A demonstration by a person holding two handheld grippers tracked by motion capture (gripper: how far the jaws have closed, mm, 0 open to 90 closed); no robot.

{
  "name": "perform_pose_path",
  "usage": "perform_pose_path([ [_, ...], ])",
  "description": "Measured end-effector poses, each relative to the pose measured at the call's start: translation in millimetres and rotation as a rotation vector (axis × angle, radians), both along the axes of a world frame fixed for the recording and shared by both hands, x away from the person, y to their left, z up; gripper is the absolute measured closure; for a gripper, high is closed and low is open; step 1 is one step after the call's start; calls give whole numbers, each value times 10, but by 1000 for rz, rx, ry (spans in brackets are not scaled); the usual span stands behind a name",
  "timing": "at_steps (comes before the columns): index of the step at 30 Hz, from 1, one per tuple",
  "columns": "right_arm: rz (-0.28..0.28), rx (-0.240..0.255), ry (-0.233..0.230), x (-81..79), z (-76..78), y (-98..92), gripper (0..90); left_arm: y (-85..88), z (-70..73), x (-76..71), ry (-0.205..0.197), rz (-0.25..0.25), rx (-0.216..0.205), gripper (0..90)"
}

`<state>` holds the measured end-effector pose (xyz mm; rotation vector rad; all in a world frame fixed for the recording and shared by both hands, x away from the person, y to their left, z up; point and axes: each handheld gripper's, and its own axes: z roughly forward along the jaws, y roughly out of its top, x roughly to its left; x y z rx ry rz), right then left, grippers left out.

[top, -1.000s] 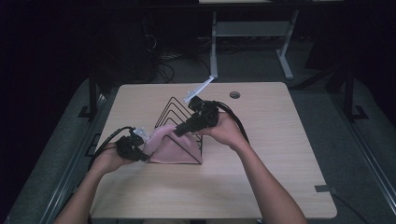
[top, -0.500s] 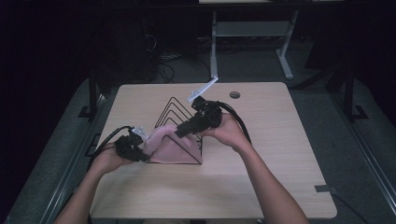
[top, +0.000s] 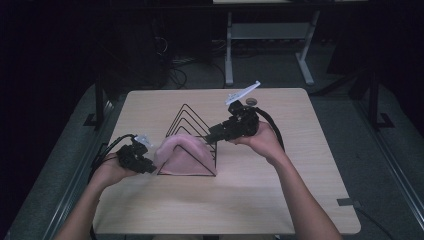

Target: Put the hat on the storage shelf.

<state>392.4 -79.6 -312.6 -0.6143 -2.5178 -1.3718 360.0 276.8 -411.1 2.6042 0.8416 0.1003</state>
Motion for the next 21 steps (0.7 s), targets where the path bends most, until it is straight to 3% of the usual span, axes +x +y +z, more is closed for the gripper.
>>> perform_pose_path([
  [4, -43, -4, 8, -6, -22, -141, 500, 22, 15, -18, 0, 3, 6, 660],
  [13, -103, -35, 8, -34, -95, -373, 440, 59, 75, -77, -12, 13, -22, 619],
  [21, -180, -50, 21, -68, -204, -640, 393, 120, 39, -111, 8, 31, -38, 568],
])
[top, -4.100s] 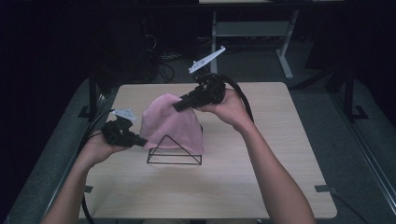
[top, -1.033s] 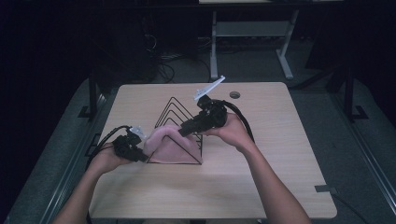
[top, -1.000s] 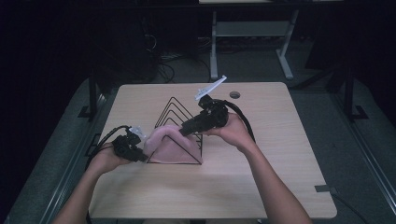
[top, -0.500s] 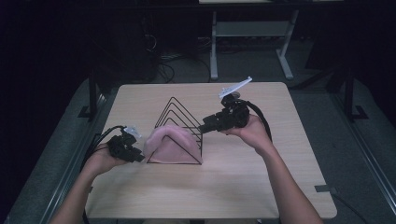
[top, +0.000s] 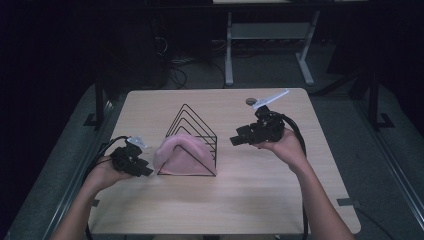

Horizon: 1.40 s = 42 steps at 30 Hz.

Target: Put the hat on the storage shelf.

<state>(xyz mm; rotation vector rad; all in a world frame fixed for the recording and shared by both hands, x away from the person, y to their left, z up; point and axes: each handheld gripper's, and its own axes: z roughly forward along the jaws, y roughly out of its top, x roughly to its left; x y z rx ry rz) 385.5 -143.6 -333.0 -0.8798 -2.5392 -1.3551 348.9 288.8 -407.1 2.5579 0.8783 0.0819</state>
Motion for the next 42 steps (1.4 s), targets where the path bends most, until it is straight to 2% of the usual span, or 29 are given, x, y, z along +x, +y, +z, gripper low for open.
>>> perform_pose_path([
  [4, -31, -4, 8, -30, -59, -116, 380, 29, -10, -27, 17, 8, -30, 548],
  [10, -56, -18, 23, -102, -168, -273, 361, 53, -9, -60, 9, 10, -36, 524],
  [20, -110, -30, 44, -205, -303, -520, 348, 137, -44, -93, 11, 50, -53, 447],
  [27, -137, -58, 58, -303, -448, -659, 335, 158, -51, -133, -4, 55, -71, 417],
  [31, -152, -55, 60, -367, -541, -757, 322, 169, -54, -160, -6, 64, -76, 383],
  [35, -175, -62, 85, -443, -642, -869, 312, 196, -71, -189, -11, 77, -81, 368],
  [39, -193, -90, 93, -520, -709, -960, 295, 221, -96, -222, -20, 82, -74, 335],
  [42, -205, -104, 104, -588, -763, -1039, 296, 246, -105, -256, -29, 99, -90, 329],
])
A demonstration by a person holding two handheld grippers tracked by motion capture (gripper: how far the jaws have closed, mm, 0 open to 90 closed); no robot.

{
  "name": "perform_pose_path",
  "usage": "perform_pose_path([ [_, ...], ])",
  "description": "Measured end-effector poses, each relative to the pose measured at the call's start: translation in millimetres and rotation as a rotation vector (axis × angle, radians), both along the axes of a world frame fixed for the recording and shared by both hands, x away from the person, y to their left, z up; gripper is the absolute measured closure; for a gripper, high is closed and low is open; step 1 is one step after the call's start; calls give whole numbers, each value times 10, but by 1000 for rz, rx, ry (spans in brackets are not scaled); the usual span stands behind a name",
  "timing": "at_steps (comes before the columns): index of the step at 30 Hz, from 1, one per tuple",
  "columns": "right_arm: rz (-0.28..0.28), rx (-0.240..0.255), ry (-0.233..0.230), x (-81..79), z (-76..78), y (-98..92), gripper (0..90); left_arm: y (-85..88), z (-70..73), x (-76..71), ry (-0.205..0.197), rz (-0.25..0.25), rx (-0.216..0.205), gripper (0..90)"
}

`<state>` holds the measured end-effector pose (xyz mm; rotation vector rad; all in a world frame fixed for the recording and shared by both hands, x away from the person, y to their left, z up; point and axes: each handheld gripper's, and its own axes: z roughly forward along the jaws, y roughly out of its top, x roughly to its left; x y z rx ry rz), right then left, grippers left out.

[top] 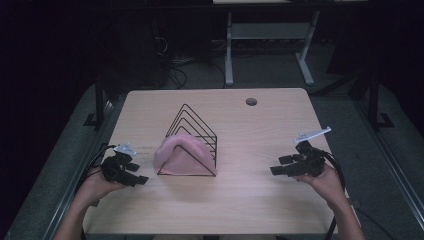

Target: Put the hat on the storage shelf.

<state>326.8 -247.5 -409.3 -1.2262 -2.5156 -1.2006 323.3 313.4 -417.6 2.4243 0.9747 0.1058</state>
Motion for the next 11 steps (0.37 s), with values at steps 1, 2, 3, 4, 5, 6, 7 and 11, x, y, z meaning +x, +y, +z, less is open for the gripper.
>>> perform_pose_path([
  [1, -4, -4, 4, -24, -20, -25, 296, 9, 0, -14, -6, 6, -7, 327],
  [2, -8, -3, 8, -49, -43, -47, 296, 15, -5, -29, -15, 15, -18, 326],
  [3, -9, -8, 11, -81, -70, -75, 296, 13, -7, -43, -19, 25, -18, 325],
  [4, -12, -8, 14, -102, -87, -90, 296, 13, -7, -43, -19, 25, -18, 324],
  [5, -17, 8, 17, -138, -127, -116, 296, 6, -36, -80, -31, 33, -10, 317],
  [6, -19, 15, 22, -166, -158, -132, 295, 1, -46, -106, -34, 34, -14, 315],
  [7, -24, 19, 24, -205, -186, -137, 294, -6, -57, -139, -43, 44, -31, 315],
  [11, -36, 47, -9, -405, -275, -119, 271, -26, -78, -233, -67, 62, -66, 315],
])
